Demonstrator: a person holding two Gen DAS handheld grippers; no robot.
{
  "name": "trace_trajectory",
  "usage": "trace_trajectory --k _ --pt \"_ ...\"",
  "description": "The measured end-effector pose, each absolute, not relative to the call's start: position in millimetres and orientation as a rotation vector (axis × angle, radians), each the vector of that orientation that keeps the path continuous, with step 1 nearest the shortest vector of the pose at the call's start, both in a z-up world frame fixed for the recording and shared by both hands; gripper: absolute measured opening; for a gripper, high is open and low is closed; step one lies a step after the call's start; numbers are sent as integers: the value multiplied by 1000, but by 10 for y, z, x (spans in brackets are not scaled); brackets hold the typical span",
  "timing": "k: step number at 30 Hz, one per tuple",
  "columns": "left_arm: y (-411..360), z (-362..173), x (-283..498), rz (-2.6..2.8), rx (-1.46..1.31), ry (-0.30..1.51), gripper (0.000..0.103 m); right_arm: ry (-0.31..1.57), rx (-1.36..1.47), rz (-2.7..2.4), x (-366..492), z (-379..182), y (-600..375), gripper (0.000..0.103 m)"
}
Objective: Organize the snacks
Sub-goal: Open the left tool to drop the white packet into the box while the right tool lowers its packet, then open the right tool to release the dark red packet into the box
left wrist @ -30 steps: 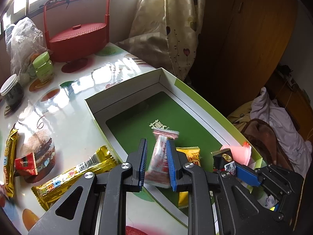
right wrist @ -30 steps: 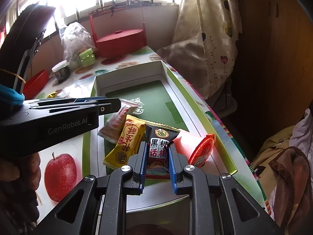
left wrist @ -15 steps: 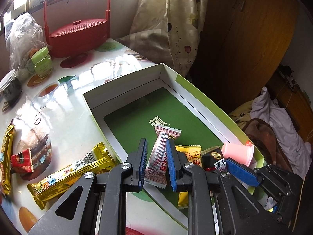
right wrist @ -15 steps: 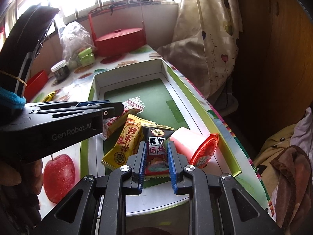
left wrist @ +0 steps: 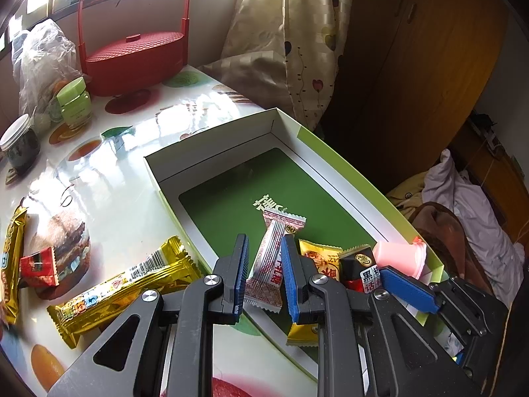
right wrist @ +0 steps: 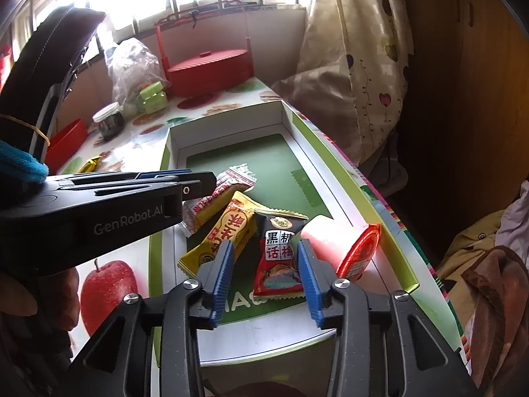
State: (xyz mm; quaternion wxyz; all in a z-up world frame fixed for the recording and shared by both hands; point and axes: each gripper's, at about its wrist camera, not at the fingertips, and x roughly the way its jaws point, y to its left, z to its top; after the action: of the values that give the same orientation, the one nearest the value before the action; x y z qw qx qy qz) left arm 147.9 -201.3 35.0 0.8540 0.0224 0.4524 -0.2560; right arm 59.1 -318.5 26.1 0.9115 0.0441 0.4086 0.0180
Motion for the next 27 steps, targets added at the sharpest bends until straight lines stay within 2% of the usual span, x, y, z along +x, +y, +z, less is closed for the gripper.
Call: trace_trajectory --k 5,13,16,27 --pt "-1993 370 1467 -534 46 946 21 844 85 37 578 270 -3161 47" --pt "-1917 438 1378 -534 43 934 27 831 80 24 537 311 -3145 49" --pt "-1886 482 1326 -546 36 923 33 822 83 11 508 341 -3153 51" --pt "-1718 666 1154 -539 32 875 34 810 69 -45 413 443 -3142 55"
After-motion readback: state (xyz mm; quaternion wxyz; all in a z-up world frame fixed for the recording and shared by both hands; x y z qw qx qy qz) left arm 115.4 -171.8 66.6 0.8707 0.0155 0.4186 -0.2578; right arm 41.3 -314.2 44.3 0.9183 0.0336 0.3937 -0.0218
